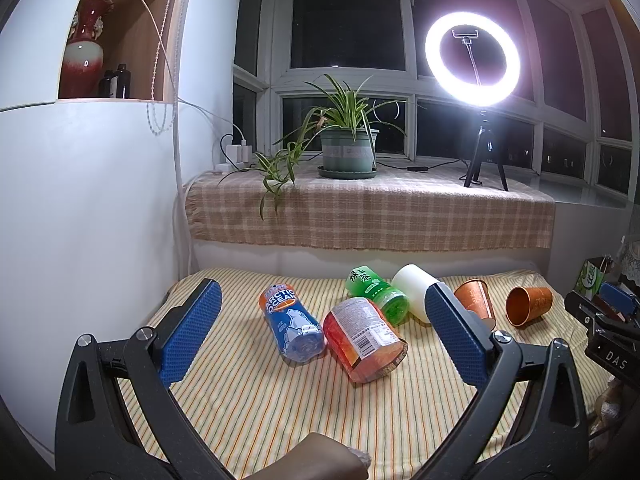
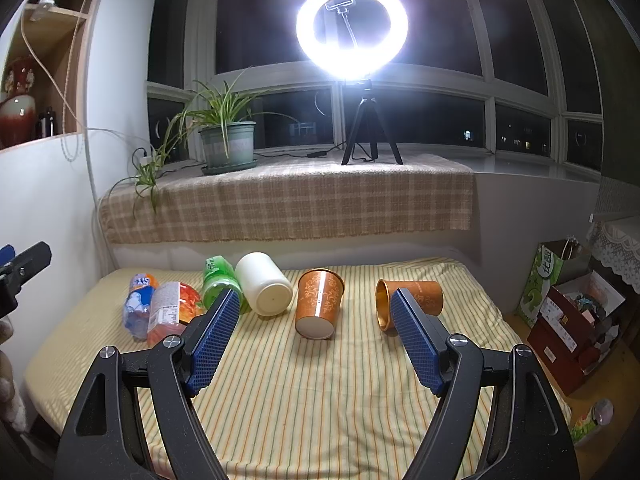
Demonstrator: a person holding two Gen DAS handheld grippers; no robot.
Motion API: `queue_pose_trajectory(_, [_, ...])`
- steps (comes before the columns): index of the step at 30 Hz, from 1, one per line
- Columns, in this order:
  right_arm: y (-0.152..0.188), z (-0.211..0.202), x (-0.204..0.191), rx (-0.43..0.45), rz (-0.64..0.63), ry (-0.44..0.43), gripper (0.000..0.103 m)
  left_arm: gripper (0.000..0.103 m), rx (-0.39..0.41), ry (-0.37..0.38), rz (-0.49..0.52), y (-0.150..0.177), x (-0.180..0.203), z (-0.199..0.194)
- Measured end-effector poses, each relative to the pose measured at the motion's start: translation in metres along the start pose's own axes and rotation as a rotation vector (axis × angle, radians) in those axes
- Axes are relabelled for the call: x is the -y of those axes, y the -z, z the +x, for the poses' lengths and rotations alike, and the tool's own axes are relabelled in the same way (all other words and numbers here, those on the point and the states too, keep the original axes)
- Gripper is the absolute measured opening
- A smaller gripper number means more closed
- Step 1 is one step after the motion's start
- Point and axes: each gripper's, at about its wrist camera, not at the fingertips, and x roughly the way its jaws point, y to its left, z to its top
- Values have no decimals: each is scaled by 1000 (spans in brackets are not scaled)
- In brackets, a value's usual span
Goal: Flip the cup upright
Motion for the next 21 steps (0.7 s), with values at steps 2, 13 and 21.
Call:
queue_pose_trajectory(2, [0, 0, 0, -1, 0, 0, 78, 103, 0, 0, -1, 0, 0, 0])
queue_pose_trajectory(13, [3, 15, -3, -30, -9, -4, 78, 103, -18, 1, 4, 4, 3, 10])
queue_pose_trajectory(21, [2, 20, -4, -35, -11, -9, 78, 103, -21, 3, 6, 5, 3, 16])
